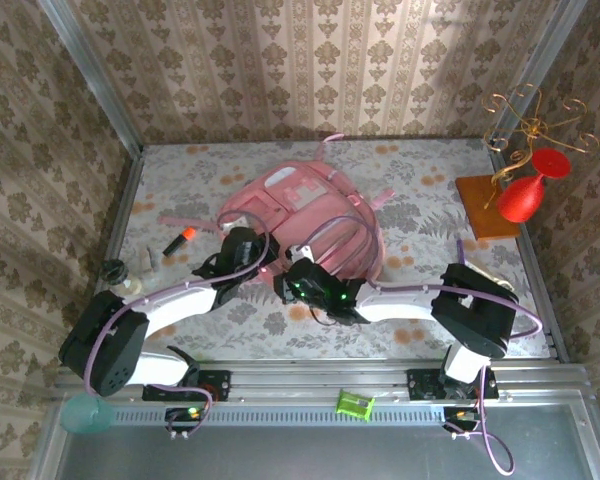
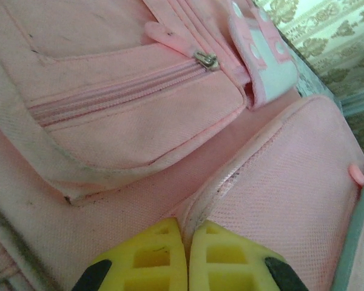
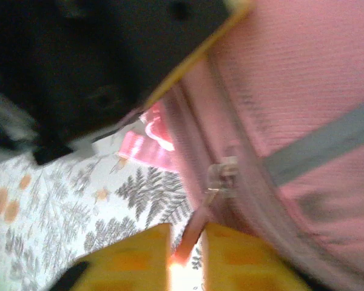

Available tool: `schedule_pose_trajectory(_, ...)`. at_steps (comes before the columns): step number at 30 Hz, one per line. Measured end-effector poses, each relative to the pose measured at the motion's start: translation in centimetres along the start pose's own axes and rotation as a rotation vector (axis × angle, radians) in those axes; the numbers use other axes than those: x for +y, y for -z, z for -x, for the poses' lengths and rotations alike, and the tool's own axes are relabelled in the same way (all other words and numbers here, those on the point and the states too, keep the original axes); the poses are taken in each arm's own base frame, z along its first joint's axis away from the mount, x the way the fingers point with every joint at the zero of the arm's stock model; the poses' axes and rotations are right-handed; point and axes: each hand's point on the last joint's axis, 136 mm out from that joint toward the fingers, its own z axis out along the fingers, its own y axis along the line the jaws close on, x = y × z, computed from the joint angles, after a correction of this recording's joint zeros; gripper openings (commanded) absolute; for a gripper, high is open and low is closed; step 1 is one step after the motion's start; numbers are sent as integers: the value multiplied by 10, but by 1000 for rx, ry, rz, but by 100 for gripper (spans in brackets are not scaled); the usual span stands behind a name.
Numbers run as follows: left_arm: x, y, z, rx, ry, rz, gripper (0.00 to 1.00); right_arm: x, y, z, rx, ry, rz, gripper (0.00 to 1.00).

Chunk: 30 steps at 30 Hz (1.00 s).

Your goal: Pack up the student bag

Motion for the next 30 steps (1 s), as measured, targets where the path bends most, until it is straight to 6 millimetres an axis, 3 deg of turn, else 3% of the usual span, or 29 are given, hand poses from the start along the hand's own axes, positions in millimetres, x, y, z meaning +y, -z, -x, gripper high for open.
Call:
schedule_pose_trajectory(4, 8, 0, 4, 65, -37, -23, 0, 13, 31, 19, 3, 60, 95, 49)
schedule_pose_trajectory(7, 18, 3, 8, 106, -93, -16, 38, -4, 63, 50, -46, 73, 103, 49)
schedule_pose_trajectory(10, 28, 13, 20, 108, -152, 11, 62, -45, 83, 75, -104, 48, 60, 48)
schedule_pose_trajectory(12, 28, 22, 30, 94, -209, 27, 79, -78, 84, 80, -108, 6, 18, 44)
schedule_pose_trajectory(13, 22, 28, 35, 83, -247, 24, 82, -95, 81, 77, -95, -17, -10, 41)
schedule_pose_trajectory(16, -7, 42, 46, 35, -381, -17, 83, -122, 67, 62, -41, -65, -46, 35)
schedule_pose_trajectory(18, -32, 48, 41, 22, -503, -74, 83, -130, 63, 56, -38, -103, -45, 29)
schedule_pose_trajectory(21, -69, 44, 12, 61, -739, -171, 83, -142, 63, 50, -63, -183, -35, 27)
schedule_pose_trajectory(24, -92, 30, -32, 144, -999, -249, 86, -151, 65, 43, -89, -245, -32, 27)
schedule_pose_trajectory(26, -100, 17, -57, 208, -1149, -276, 86, -153, 69, 40, -112, -281, -19, 27)
schedule_pose_trajectory(30, -98, -12, -78, 298, -1337, -251, 85, -156, 79, 38, -147, -315, -23, 28)
